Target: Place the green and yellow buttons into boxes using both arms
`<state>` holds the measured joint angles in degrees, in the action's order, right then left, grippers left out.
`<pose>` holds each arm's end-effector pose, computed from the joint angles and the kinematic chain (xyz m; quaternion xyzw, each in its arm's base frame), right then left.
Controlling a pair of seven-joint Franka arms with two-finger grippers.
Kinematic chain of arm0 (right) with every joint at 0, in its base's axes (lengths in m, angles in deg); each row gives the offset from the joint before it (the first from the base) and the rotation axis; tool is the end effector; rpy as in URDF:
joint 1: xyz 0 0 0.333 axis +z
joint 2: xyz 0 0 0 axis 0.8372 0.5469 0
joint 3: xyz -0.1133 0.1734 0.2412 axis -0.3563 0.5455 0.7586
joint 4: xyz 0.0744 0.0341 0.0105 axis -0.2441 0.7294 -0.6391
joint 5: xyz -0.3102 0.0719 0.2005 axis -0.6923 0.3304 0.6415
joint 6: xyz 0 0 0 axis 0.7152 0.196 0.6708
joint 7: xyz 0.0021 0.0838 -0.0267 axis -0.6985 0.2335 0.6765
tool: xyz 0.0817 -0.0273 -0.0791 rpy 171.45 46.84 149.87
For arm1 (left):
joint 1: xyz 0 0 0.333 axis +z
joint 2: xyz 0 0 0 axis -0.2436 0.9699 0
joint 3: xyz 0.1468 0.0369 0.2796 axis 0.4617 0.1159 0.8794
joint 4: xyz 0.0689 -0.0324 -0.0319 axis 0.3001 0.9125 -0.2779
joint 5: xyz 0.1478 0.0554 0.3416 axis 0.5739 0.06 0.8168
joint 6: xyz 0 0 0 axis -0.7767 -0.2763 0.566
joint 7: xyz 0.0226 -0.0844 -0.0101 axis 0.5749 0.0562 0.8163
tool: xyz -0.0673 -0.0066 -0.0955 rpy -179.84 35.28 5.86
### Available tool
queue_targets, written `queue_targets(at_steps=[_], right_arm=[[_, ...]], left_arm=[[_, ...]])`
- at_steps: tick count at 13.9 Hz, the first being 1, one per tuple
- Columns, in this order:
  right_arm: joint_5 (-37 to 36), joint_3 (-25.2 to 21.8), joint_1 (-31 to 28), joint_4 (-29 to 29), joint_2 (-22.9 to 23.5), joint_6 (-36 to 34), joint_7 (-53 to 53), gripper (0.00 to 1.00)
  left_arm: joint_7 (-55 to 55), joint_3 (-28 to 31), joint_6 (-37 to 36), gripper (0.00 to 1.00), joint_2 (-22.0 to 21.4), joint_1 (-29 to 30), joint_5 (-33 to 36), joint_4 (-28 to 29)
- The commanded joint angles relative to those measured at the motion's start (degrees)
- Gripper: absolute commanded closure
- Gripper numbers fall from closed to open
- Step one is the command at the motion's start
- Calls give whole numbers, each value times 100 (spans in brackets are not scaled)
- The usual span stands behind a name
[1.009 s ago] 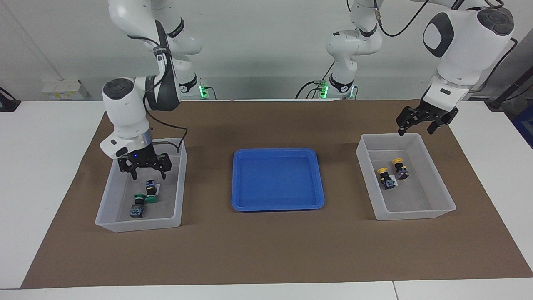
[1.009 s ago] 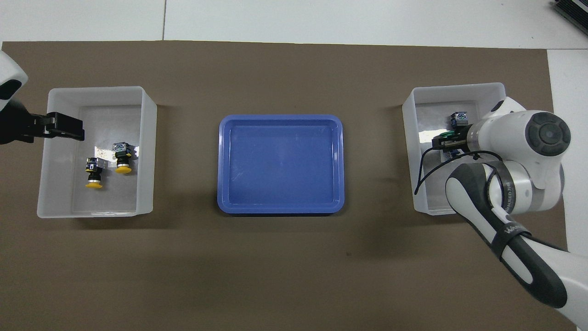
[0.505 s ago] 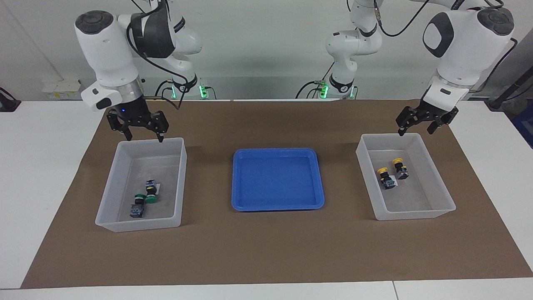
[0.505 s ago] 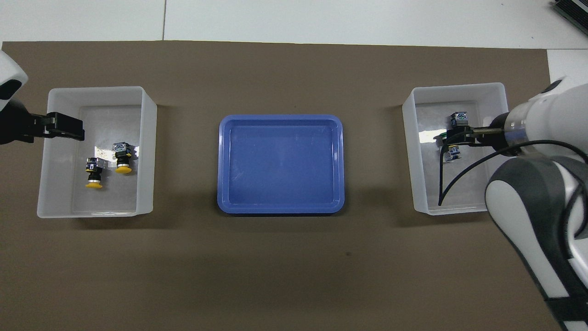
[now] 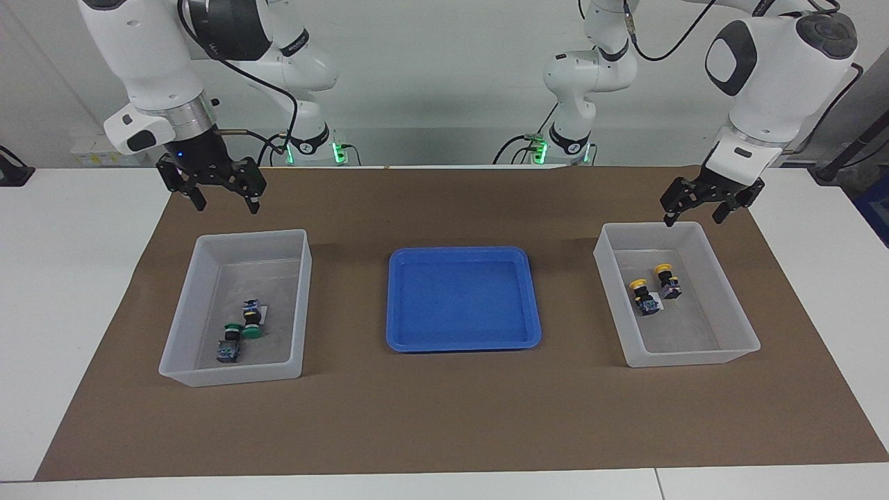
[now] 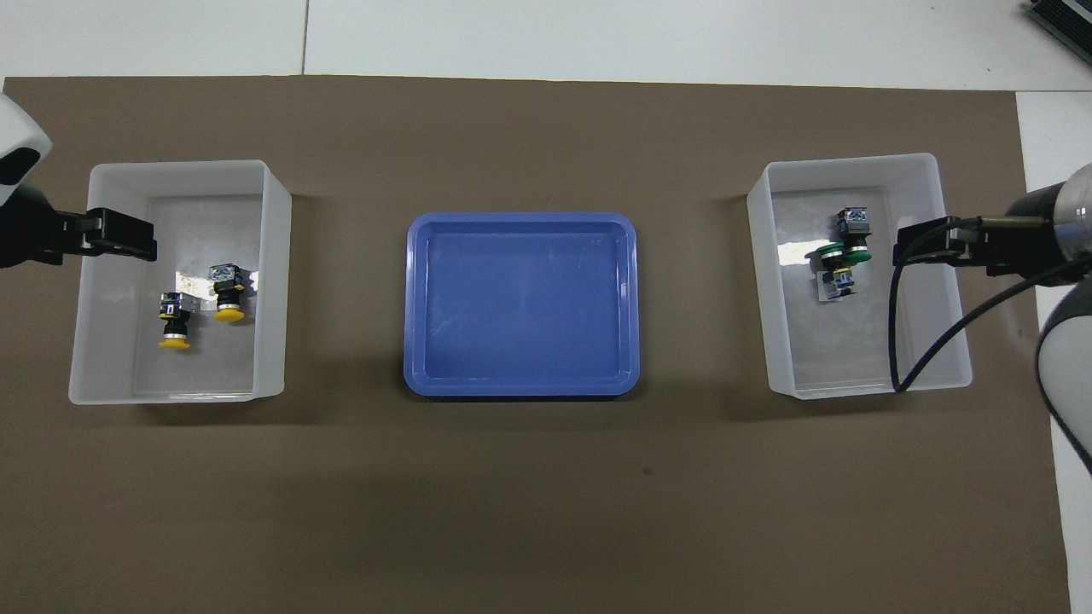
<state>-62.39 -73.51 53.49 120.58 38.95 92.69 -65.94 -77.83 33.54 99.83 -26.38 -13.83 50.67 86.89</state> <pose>0.5409 0.0191 0.5933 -0.9979 0.0554 -0.0323 0.0032 0.5612 -0.0173 0.5723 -0.9997 0.0096 -0.0231 0.0044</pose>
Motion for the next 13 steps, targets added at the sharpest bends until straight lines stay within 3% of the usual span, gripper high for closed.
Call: queue_targets(at_steps=[1, 13], right_arm=[[156, 26, -7, 229, -190, -96, 26, 0], [86, 52, 46, 598, -365, 18, -27, 0]], left_arm=[[-1, 16, 77, 0, -170, -26, 119, 202], [-72, -54, 51, 0, -170, -237, 22, 132]])
